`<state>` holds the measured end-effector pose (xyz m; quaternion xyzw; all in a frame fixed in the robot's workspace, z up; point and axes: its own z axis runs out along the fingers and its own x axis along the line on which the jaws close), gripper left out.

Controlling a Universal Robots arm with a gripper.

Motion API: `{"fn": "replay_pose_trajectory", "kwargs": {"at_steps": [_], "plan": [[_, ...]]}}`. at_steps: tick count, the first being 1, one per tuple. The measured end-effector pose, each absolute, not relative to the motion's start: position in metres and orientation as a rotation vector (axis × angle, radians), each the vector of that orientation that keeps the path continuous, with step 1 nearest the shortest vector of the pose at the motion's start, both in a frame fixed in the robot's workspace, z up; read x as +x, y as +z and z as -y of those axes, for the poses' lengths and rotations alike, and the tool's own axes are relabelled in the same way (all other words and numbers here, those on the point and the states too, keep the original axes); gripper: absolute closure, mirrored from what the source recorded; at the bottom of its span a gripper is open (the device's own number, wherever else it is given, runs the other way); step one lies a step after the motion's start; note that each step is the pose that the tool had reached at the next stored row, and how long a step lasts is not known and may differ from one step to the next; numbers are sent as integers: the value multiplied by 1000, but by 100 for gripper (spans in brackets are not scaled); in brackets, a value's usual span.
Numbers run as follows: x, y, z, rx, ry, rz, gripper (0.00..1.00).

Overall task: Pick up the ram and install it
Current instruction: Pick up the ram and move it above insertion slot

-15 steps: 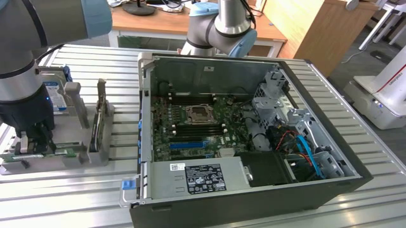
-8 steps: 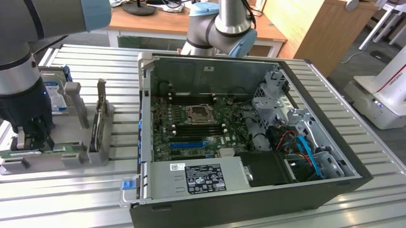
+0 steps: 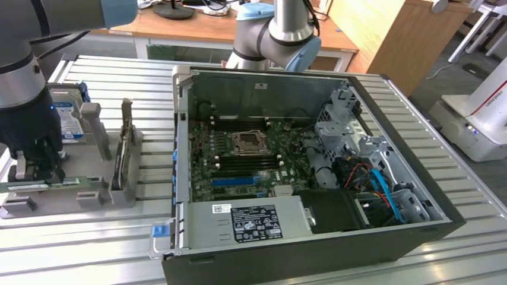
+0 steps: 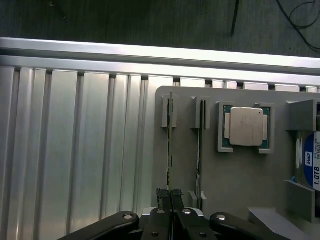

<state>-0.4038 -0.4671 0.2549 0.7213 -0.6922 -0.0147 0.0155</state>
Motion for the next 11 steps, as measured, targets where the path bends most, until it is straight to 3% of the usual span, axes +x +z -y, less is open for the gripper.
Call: {"fn": "replay_pose_trajectory", "kwargs": {"at_steps": [11], "plan": [[-404, 279, 467, 2244, -46, 2153, 88]]}}
